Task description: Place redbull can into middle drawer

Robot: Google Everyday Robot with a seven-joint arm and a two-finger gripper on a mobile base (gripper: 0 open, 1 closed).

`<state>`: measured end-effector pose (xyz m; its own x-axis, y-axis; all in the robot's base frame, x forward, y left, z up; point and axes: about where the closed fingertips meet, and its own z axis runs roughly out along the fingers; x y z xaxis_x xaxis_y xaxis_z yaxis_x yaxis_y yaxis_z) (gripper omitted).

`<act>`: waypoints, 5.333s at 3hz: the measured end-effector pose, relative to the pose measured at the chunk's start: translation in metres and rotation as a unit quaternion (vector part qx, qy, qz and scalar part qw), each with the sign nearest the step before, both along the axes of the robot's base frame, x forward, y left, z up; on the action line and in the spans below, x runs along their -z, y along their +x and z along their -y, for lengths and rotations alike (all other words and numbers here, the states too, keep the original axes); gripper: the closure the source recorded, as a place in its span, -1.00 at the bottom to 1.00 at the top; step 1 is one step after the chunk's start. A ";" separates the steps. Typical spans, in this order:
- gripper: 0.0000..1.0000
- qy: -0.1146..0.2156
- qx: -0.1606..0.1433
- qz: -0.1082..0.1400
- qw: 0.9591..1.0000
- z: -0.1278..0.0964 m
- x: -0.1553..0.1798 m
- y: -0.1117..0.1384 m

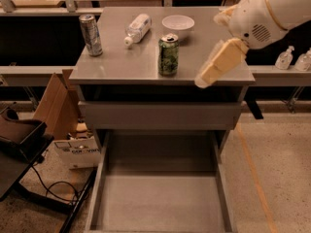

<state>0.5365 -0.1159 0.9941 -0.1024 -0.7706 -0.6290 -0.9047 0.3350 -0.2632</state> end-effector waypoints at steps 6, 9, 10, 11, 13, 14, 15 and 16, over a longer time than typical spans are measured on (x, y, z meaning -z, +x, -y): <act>-1.00 0.170 0.050 0.137 0.975 -0.167 -0.015 0.134; -1.00 0.294 0.059 0.114 0.947 -0.270 0.047 0.227; -1.00 0.299 0.083 0.116 0.944 -0.285 0.053 0.247; -1.00 0.305 0.111 0.115 0.939 -0.297 0.055 0.265; -1.00 0.356 0.157 0.108 0.915 -0.311 0.055 0.298; -1.00 0.369 0.164 0.108 0.908 -0.324 0.054 0.306; -0.65 0.372 0.165 0.111 0.907 -0.336 0.054 0.310; -0.17 0.368 0.168 0.107 0.908 -0.345 0.060 0.313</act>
Offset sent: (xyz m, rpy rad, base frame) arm 0.1062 0.1738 0.0866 0.3636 -0.4022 -0.2287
